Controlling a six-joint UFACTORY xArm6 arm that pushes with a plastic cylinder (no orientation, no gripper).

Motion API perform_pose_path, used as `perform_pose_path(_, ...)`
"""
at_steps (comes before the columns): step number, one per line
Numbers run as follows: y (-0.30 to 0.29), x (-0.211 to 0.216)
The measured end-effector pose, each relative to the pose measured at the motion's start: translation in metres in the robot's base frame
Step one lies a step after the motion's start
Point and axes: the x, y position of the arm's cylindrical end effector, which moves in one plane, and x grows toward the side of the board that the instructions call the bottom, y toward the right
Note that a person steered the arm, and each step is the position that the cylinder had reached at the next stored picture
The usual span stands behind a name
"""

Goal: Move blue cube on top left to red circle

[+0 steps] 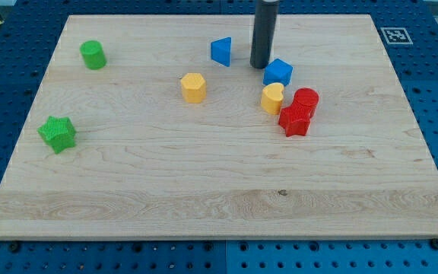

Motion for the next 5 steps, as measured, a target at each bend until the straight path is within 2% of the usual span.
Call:
perform_pose_path(1, 0.002, 0.019)
perform_pose_path(2, 0.03, 0.029)
perform_pose_path(5, 0.049, 0.03)
